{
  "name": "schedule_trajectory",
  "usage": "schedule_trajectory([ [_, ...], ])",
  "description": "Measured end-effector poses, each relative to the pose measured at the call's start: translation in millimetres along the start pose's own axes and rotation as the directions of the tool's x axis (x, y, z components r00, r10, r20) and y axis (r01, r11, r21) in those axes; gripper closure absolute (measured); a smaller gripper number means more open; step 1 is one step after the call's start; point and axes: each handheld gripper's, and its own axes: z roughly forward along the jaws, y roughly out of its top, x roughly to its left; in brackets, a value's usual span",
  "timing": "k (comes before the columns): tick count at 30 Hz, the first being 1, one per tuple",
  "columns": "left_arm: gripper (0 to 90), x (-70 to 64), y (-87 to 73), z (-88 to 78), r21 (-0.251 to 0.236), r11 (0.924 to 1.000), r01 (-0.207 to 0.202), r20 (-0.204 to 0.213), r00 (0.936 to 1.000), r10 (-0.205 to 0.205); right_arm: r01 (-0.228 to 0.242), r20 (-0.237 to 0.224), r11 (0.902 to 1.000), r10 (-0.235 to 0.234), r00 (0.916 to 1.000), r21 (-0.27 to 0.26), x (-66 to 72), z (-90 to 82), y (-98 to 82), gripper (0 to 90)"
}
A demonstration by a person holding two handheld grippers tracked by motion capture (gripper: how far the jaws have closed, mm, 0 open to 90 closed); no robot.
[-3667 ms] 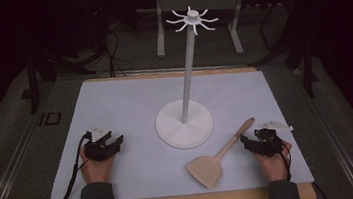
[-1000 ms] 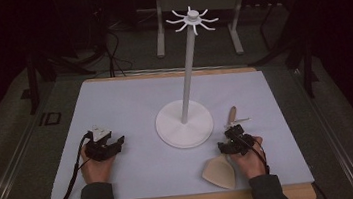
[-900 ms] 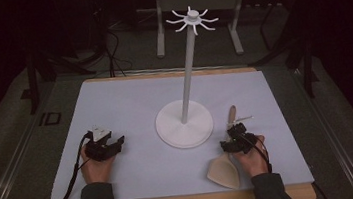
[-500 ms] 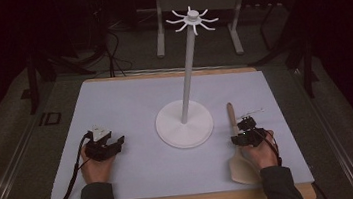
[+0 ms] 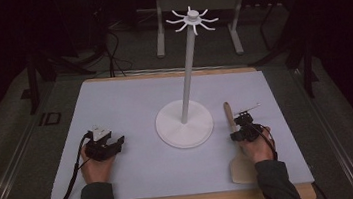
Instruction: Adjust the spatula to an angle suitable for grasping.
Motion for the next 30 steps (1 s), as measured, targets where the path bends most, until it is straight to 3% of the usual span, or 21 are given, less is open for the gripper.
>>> schedule_trajectory([
  [4, 43.3, 0.0, 0.0, 0.0, 0.0, 1.0, 0.0, 0.0, 1.0, 0.0, -0.001, 0.012, 0.9999, 0.001, 0.9999, 0.016, 1.7, 0.0, 2.1, 72.2],
  [9, 43.2, 0.1, 0.1, 0.2, 0.0, 1.0, 0.004, 0.001, 1.0, -0.004, -0.015, 0.002, 0.9998, 0.015, 0.9999, -0.008, 1.6, 0.0, 2.1, 77.9],
  [12, 43.2, 0.1, 0.1, 0.2, 0.001, 1.0, 0.003, 0.001, 1.0, -0.003, -0.009, 0.021, 0.9993, 0.01, 0.9997, -0.037, 3.9, -3.5, 2.1, 78.4],
  [30, 43.2, 0.0, 0.1, 0.5, 0.005, 1.0, -0.001, -0.003, 1.0, 0.001, 0.006, -0.011, 0.9885, -0.008, 0.9999, -0.151, 2.8, -24.0, -3.6, 78.4],
])
